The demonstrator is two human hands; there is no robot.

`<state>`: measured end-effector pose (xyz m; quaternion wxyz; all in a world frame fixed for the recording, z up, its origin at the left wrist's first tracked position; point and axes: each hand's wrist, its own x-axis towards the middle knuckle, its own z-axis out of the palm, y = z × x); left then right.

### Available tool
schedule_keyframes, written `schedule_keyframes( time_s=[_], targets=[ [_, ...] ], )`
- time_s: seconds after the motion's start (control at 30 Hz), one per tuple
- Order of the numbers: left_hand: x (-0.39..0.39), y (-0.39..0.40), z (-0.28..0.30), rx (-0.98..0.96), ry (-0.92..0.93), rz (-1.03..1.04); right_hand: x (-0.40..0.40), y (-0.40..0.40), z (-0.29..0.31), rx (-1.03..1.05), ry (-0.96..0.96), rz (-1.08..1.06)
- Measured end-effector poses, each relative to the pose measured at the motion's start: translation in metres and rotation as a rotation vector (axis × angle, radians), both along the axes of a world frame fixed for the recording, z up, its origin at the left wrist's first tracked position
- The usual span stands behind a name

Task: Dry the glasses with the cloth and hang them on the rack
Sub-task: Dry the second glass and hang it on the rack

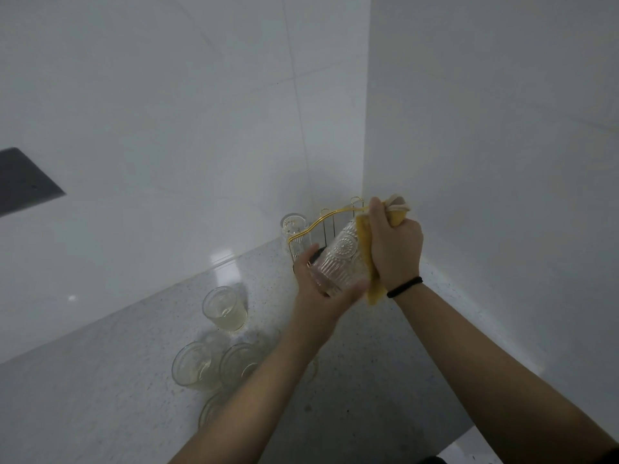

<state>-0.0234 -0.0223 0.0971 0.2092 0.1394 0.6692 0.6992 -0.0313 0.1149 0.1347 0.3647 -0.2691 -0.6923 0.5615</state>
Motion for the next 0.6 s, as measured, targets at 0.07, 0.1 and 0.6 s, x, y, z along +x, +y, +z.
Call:
schedule_keyframes(
  time_s=[0.07, 0.1, 0.6],
  targets=[
    [-0.001, 0.002, -0.004, -0.079, 0.267, 0.071, -0.002, 0.001, -0.002, -0.056, -0.012, 0.0],
    [-0.003, 0.002, -0.002, -0.061, 0.253, 0.079, -0.002, 0.001, -0.003, -0.071, -0.005, -0.001],
    [-0.054, 0.006, 0.011, 0.422, -0.82, 0.074, -0.023, 0.04, -0.028, -0.084, 0.086, -0.074]
  ],
)
